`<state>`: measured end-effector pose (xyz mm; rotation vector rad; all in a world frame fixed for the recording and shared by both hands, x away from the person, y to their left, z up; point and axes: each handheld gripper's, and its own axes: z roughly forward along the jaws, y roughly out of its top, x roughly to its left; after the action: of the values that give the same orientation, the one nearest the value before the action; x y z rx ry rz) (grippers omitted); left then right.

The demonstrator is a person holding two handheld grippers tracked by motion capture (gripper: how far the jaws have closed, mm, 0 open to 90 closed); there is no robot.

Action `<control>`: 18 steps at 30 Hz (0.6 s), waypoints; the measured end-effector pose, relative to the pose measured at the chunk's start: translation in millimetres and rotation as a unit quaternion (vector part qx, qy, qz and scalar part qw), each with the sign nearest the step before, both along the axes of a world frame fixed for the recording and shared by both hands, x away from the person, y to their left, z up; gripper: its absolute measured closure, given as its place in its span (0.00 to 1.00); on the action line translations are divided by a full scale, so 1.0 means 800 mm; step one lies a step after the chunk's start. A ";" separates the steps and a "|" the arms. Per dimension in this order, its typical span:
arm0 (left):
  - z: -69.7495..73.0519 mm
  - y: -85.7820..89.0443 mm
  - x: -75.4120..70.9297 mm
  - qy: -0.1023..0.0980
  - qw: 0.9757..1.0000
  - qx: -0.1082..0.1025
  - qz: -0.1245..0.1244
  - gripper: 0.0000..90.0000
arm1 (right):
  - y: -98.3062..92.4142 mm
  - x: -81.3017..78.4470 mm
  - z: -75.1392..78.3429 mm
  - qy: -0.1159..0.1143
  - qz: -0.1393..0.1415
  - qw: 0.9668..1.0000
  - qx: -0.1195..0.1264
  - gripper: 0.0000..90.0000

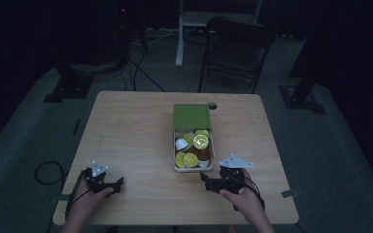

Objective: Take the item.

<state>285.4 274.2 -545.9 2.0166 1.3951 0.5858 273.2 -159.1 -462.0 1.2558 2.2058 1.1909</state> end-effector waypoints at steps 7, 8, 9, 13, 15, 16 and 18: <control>0.000 0.000 0.000 0.000 1.000 0.000 0.000 0.09 | 0.018 0.003 -0.001 0.004 0.023 1.000 0.006 0.17; 0.000 0.000 0.000 0.000 1.000 0.000 0.000 0.10 | 0.020 0.004 -0.002 0.005 0.024 1.000 0.006 0.17; 0.000 0.000 0.000 0.000 1.000 0.000 0.000 0.09 | 0.022 0.005 -0.003 0.007 0.025 1.000 0.007 0.17; 0.000 0.000 0.000 0.000 1.000 0.000 0.000 0.10 | 0.031 0.011 -0.007 0.011 0.028 0.999 0.015 0.17; 0.000 0.000 0.000 0.000 1.000 0.000 0.000 0.09 | 0.035 0.015 -0.010 0.010 0.028 0.999 0.014 0.17; 0.000 0.000 0.000 0.000 1.000 0.000 0.000 0.09 | 0.037 0.016 -0.010 0.006 0.025 1.000 0.011 0.17; 0.000 0.000 0.000 0.000 1.000 0.000 0.000 0.09 | 0.040 0.020 -0.012 -0.003 0.024 1.000 0.012 0.17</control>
<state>285.3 274.2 -545.9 2.0167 1.3951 0.5859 289.2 -127.2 -471.3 1.2132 2.2343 1.2407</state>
